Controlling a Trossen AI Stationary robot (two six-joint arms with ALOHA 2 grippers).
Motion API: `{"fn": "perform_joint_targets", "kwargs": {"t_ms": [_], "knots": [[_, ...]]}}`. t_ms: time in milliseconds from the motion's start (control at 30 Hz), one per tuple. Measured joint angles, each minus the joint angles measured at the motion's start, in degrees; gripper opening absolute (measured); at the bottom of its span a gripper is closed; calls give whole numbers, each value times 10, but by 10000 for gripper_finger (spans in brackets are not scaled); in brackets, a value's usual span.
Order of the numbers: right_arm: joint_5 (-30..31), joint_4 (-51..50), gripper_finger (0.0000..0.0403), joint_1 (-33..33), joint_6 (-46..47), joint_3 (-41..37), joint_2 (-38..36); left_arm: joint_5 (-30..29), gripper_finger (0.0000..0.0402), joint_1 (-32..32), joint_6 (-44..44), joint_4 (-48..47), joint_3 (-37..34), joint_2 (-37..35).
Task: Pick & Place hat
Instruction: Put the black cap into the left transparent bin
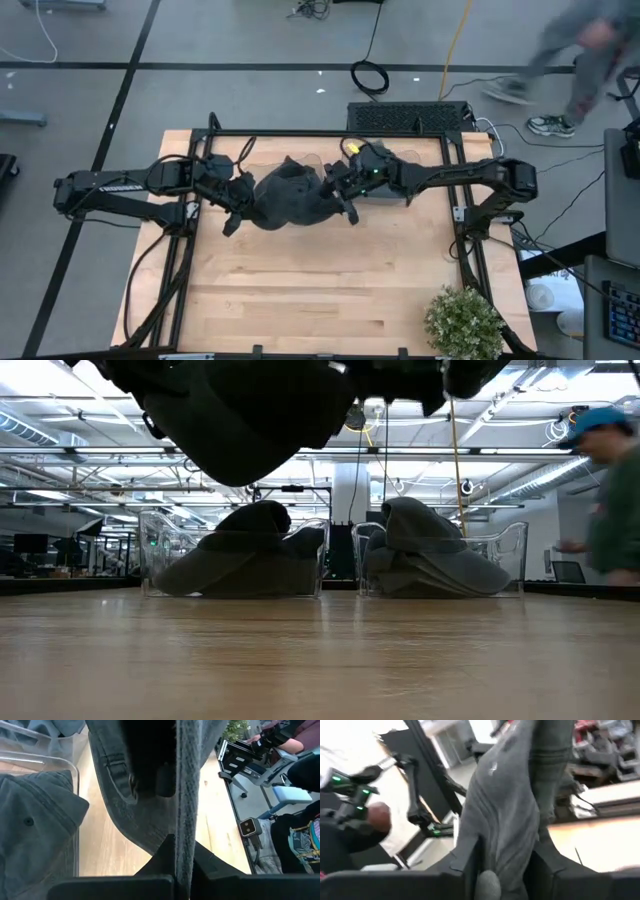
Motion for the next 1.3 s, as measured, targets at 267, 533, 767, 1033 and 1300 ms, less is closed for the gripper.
{"fn": "perform_joint_targets", "kwargs": {"t_ms": [267,533,767,1033,1300], "knots": [[-92,65,21,0,-1,26,72,-12,17,0,-10,0,0,4],[-26,52,1,0,-14,27,43,-144,137,2,19,-12,30,-26],[224,59,1,27,16,26,31,-376,201,4,84,3,75,-73],[429,256,0,84,-50,32,106,-497,217,4,124,38,76,-89],[450,235,0,73,-35,113,215,-509,203,4,125,38,76,-80]]}}
